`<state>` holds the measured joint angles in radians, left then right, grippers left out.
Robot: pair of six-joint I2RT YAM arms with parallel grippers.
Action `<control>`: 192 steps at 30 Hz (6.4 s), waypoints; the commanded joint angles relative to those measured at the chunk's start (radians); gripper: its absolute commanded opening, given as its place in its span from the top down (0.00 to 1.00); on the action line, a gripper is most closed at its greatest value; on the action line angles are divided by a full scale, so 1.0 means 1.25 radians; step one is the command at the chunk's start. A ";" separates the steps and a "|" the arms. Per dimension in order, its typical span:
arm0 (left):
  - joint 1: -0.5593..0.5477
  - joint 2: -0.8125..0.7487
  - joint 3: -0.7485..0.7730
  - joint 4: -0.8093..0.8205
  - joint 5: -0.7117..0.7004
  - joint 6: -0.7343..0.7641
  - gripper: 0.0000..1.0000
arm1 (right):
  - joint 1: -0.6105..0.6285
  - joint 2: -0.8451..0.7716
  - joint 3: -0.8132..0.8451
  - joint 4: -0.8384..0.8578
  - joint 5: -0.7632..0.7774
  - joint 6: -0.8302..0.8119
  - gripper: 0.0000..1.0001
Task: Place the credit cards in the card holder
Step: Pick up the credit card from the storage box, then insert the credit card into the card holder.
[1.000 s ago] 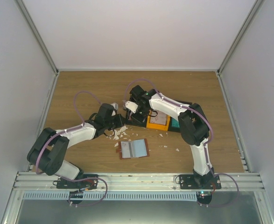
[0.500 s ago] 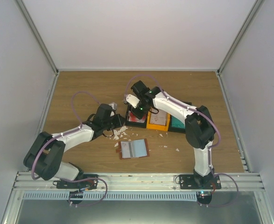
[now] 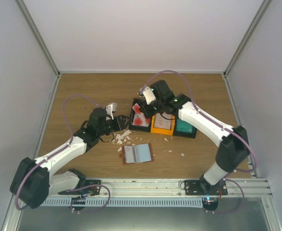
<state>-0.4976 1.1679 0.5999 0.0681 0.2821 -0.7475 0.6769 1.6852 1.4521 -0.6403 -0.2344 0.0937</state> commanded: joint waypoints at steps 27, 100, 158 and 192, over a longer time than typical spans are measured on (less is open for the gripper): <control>0.004 -0.078 -0.036 0.139 0.348 -0.176 1.00 | -0.078 -0.305 -0.539 0.641 -0.490 0.800 1.00; -0.152 0.208 -0.311 0.340 0.194 -0.252 1.00 | 0.255 -0.026 -0.506 0.088 0.123 0.492 0.81; -0.234 0.165 -0.151 0.027 0.075 -0.130 0.56 | 0.256 -0.043 -0.515 0.110 0.127 0.512 0.92; -0.233 0.218 -0.056 -0.038 0.105 -0.070 0.88 | 0.256 -0.063 -0.508 0.132 0.125 0.508 0.90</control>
<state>-0.7845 1.4315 0.5247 -0.0994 0.3695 -0.8639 0.9836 1.5967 0.8322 -0.4732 -0.0834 0.7334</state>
